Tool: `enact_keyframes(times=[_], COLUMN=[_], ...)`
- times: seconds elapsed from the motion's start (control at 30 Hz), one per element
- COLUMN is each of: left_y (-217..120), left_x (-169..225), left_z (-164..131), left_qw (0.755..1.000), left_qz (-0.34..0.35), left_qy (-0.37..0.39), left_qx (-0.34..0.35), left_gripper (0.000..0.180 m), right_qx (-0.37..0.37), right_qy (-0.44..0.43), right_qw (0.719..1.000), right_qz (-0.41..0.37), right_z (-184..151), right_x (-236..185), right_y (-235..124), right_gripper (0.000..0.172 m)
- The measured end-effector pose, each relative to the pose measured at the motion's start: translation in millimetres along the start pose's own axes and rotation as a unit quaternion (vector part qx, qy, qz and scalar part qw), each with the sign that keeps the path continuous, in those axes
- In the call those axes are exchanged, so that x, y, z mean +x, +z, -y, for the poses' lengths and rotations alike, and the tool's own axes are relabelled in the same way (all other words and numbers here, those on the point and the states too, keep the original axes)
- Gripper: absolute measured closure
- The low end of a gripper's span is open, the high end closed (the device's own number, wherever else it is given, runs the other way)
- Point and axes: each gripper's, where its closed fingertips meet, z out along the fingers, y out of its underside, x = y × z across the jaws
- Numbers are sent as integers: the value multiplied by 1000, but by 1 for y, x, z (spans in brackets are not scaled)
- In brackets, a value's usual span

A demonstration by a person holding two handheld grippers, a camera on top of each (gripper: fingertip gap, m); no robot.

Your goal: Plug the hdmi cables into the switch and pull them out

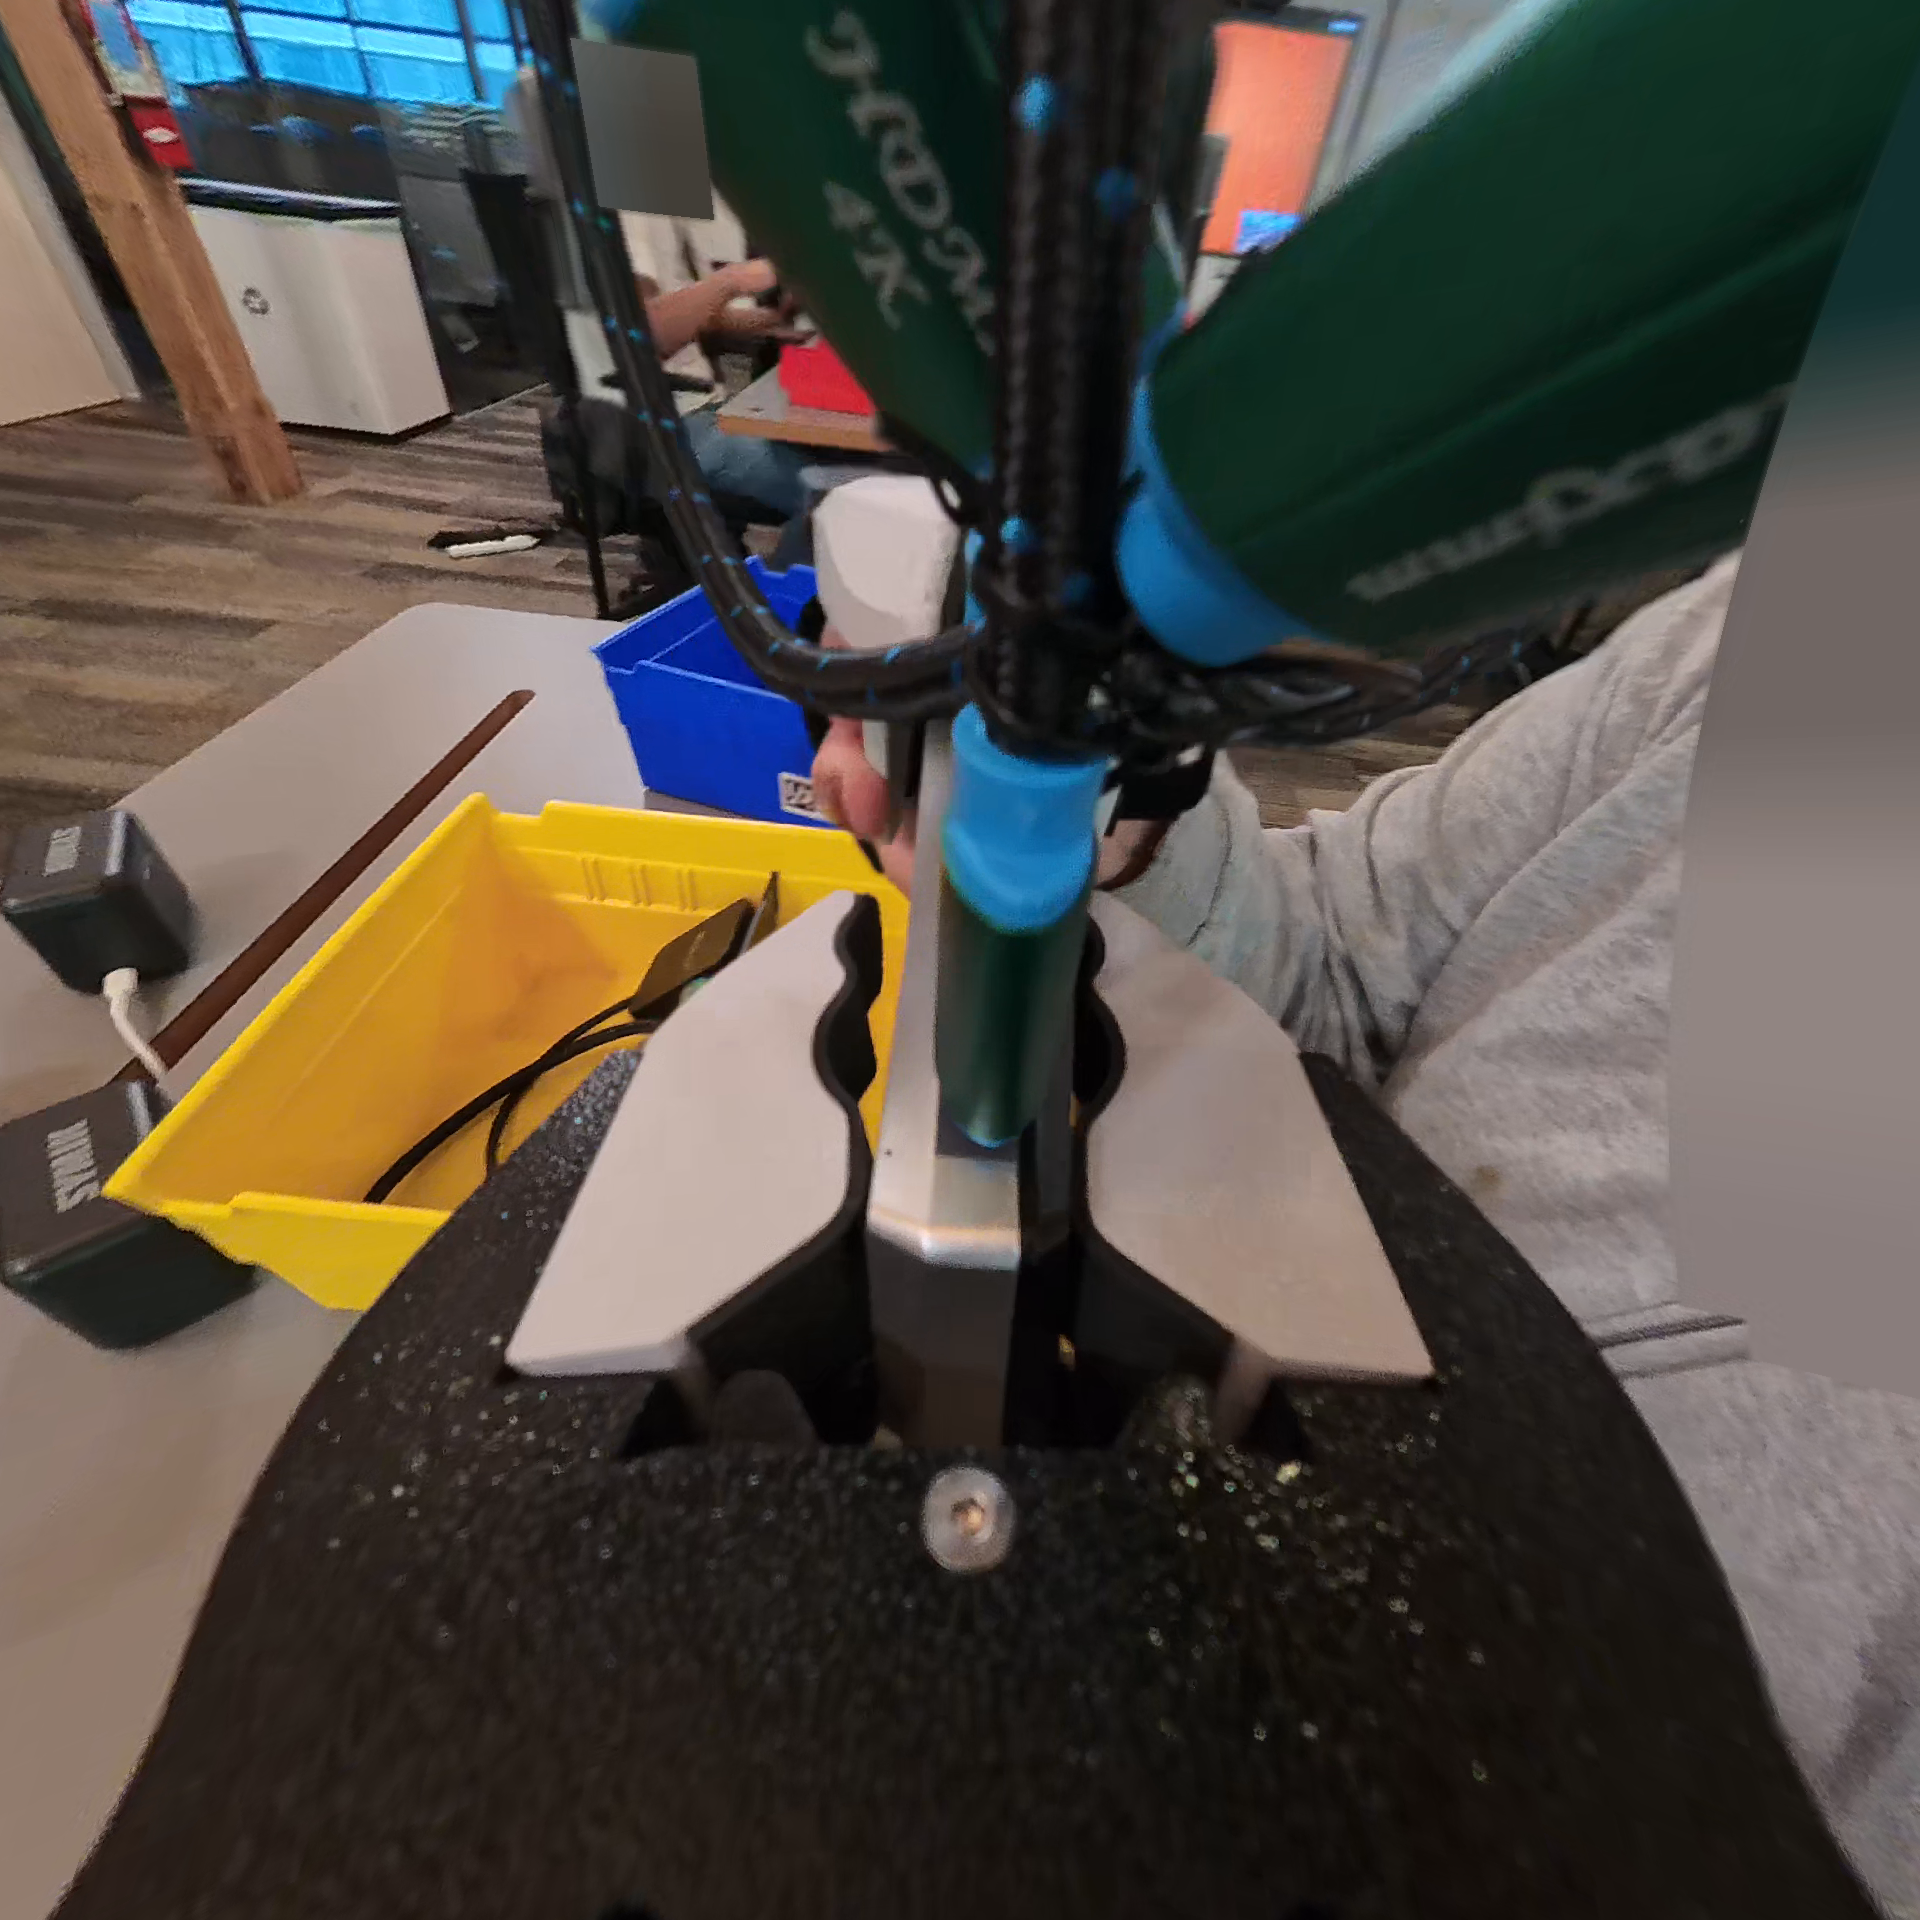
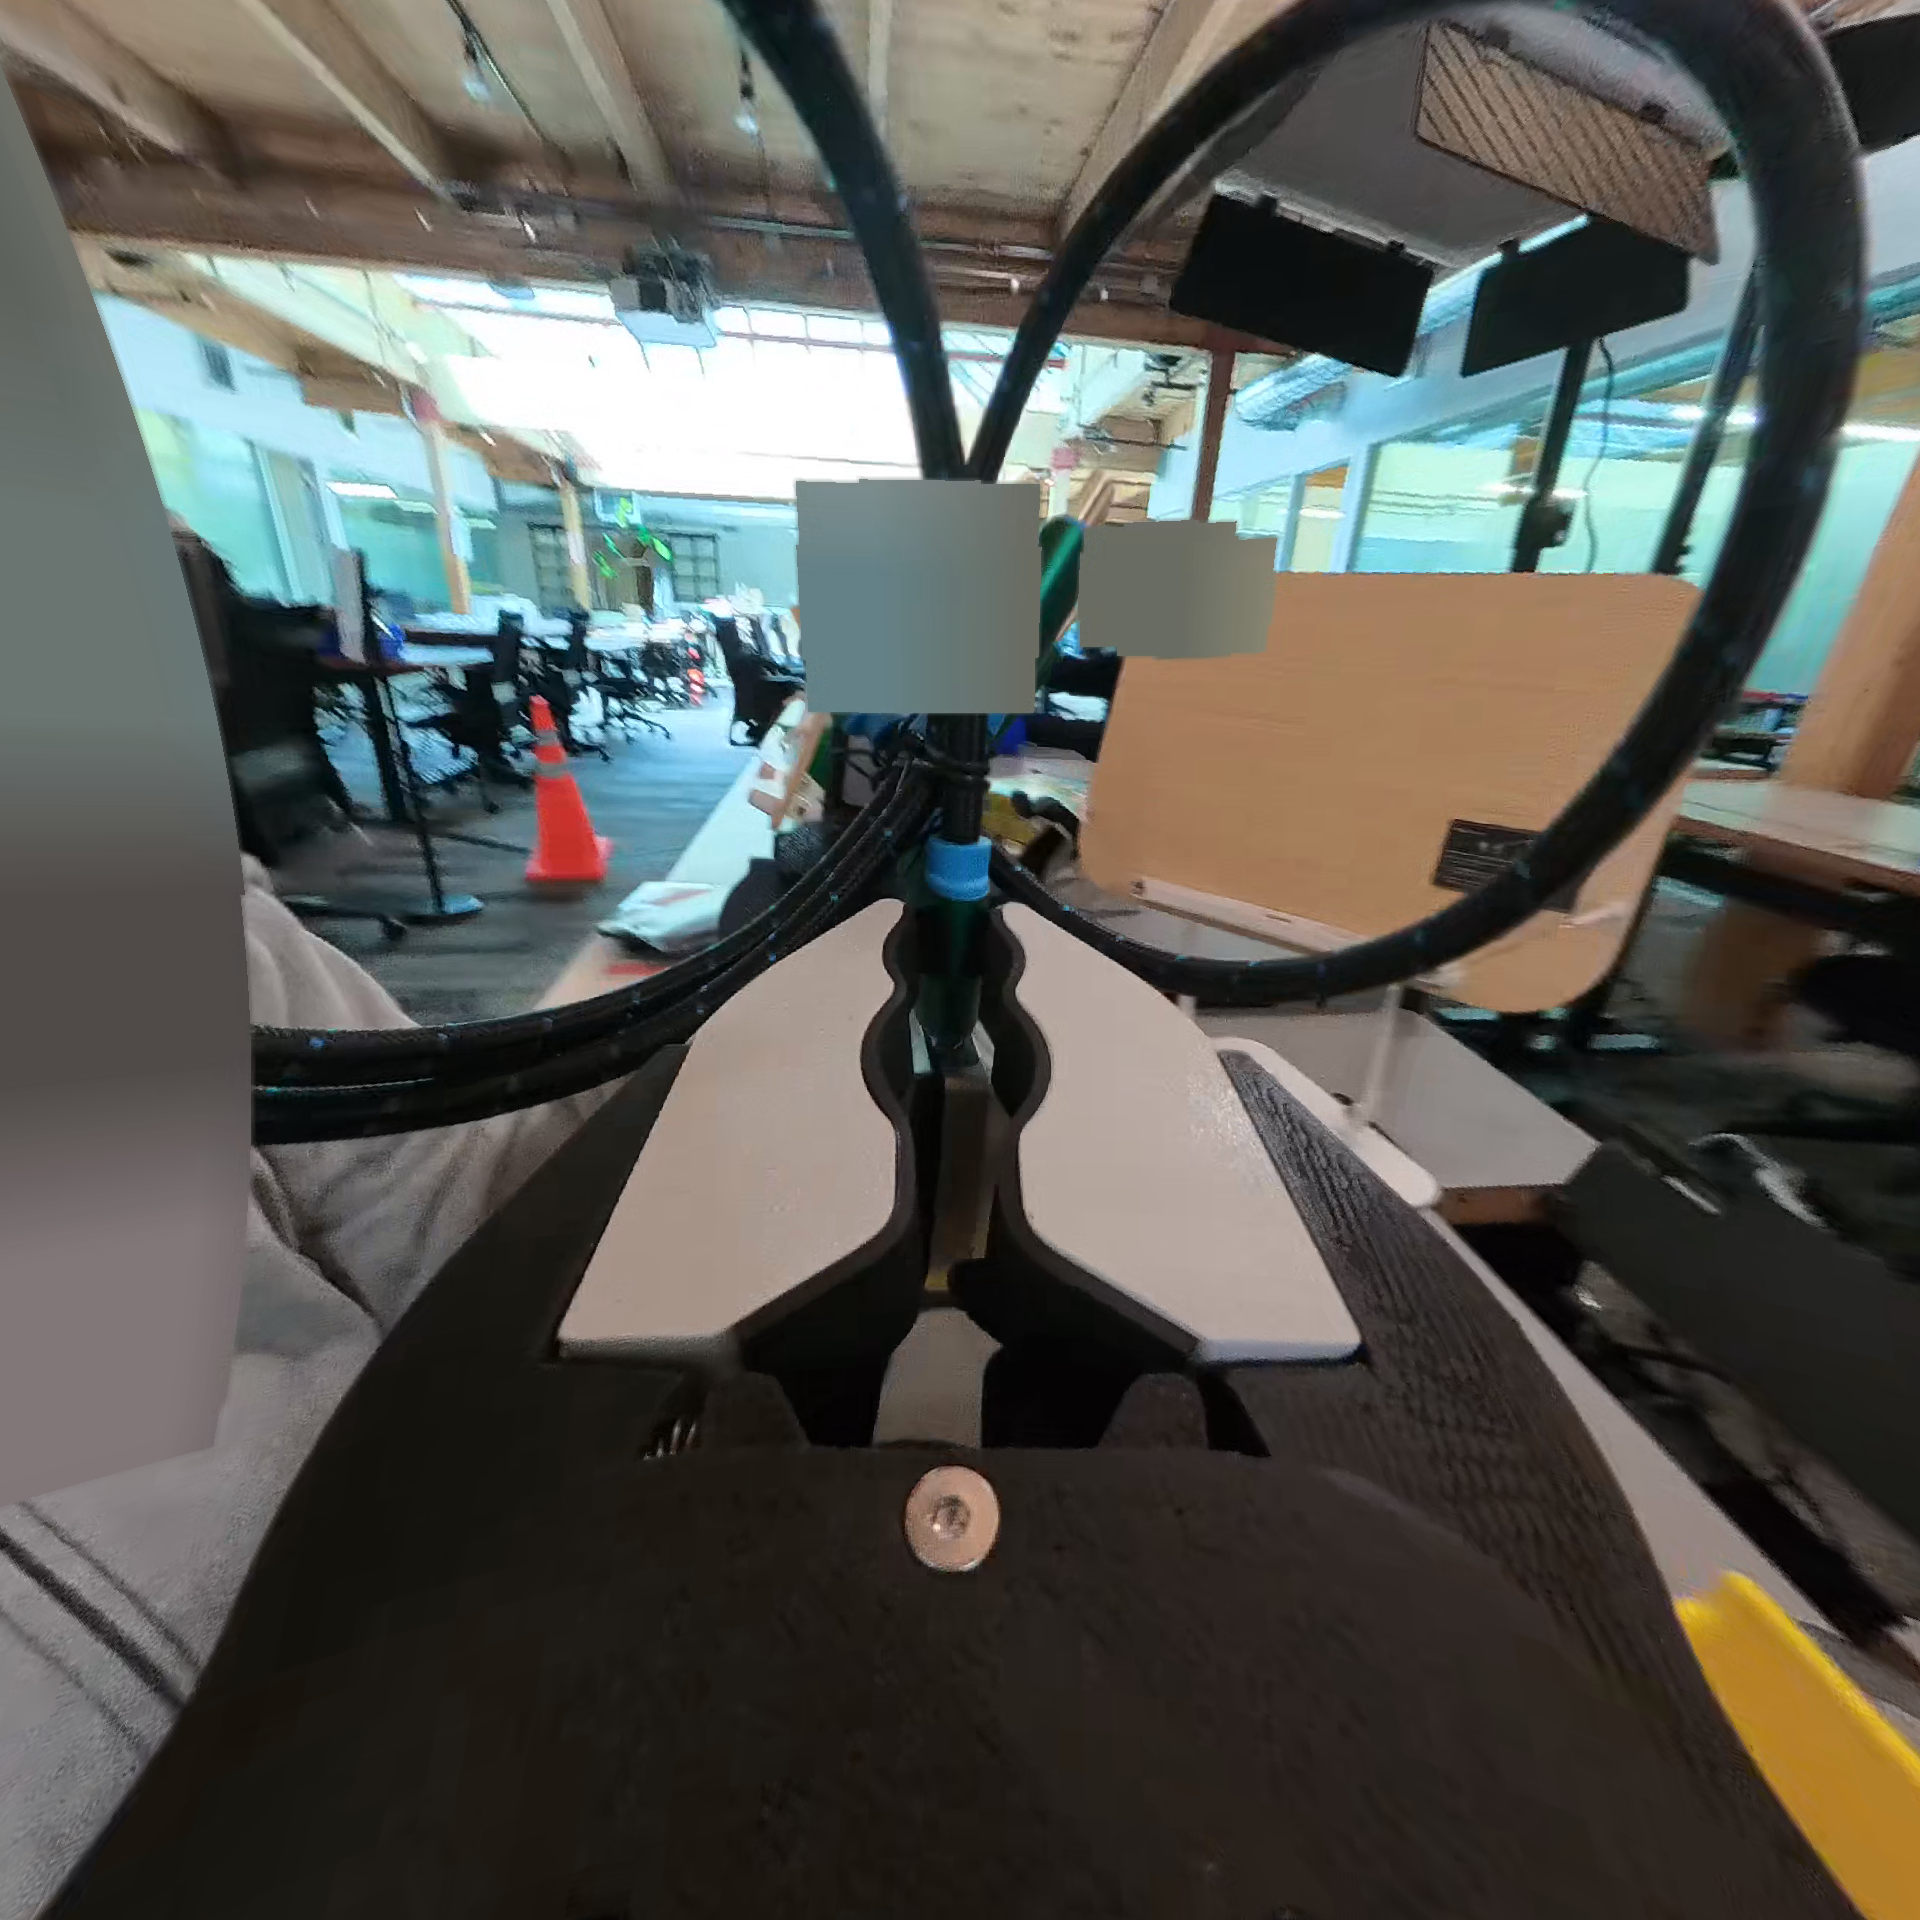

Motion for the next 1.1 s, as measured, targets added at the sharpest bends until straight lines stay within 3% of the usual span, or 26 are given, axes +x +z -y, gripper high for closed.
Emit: enact_keyframes(times=[0.13,0.27,0.43,0.63,0.8,0.93,1.0,1.1], left_y=[-1,-1,1,-3,1,4,3,5], left_x=[11,8,-3,7,11,7,3,-2], left_z=[4,1,-9,-21,-38,-45,-38,-10], left_qw=[999,1000,1000,997,992,988,991,996], left_qz=[-33,-25,12,8,-10,11,22,34], left_qy=[-3,-11,-1,20,24,33,40,80], left_qx=[12,4,-26,-76,-127,-152,-127,-31], left_gripper=[146,145,145,145,145,145,145,143], right_qx=[49,68,9,-12,-65,-68,-56,-20], right_qy=[120,157,-22,52,-30,-38,-41,-35], right_qw=[989,982,999,995,995,994,996,998], right_qz=[70,76,-22,85,66,78,65,54], right_z=[8,9,2,-7,-20,-22,-17,-6], right_x=[-8,-4,2,-13,-16,-19,-17,-15], right_y=[1,2,2,-3,-8,-8,-5,-3], right_gripper=[163,163,162,160,152,159,161,161])
